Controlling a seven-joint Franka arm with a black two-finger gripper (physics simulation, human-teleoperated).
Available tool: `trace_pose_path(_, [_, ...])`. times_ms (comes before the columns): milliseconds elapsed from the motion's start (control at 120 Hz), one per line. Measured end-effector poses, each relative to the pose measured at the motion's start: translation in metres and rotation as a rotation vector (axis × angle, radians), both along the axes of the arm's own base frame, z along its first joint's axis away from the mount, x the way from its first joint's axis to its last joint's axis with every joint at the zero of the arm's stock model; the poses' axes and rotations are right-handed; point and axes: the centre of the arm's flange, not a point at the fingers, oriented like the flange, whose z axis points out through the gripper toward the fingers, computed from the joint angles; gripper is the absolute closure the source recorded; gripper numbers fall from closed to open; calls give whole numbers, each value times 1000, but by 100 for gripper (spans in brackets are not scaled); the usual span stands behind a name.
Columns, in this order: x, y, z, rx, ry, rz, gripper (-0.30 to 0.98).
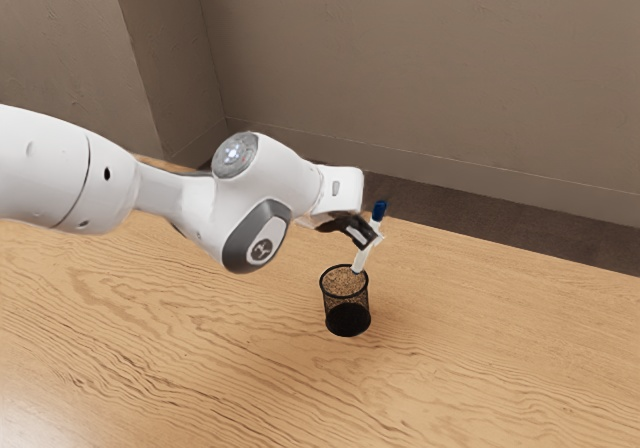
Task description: Put the marker into the pen holder.
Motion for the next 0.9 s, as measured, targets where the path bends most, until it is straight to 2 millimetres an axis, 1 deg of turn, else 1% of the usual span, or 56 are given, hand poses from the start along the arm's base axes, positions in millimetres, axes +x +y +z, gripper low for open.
trace_pose_path(75, [-1,6,-3,-2,10,16,79])
trace_pose_path(258, [-3,12,-10,-7,28,39,78])
trace_pose_path(425, [-4,17,-2,-10,26,56,41])
trace_pose_path(475, [-5,17,8,-14,16,58,33])
trace_pose_path(508, [-7,19,27,-18,-2,61,28])
trace_pose_path(542, [-10,25,52,-22,-24,72,24])
trace_pose_path(608, [-14,45,107,-33,-74,109,17])
trace_pose_path(642, [-15,57,142,-38,-93,132,15])
trace_pose_path(683, [-9,71,196,-43,-107,163,12])
trace_pose_path(708, [-7,82,221,-44,-98,186,11])
trace_pose_path(783, [-3,124,296,-44,-49,281,8])
trace_pose_path(833, [-7,158,331,-42,6,355,6])
trace_pose_path(875, [-11,184,350,-39,61,416,5])
trace_pose_path(900, [-14,197,357,-38,97,450,4])
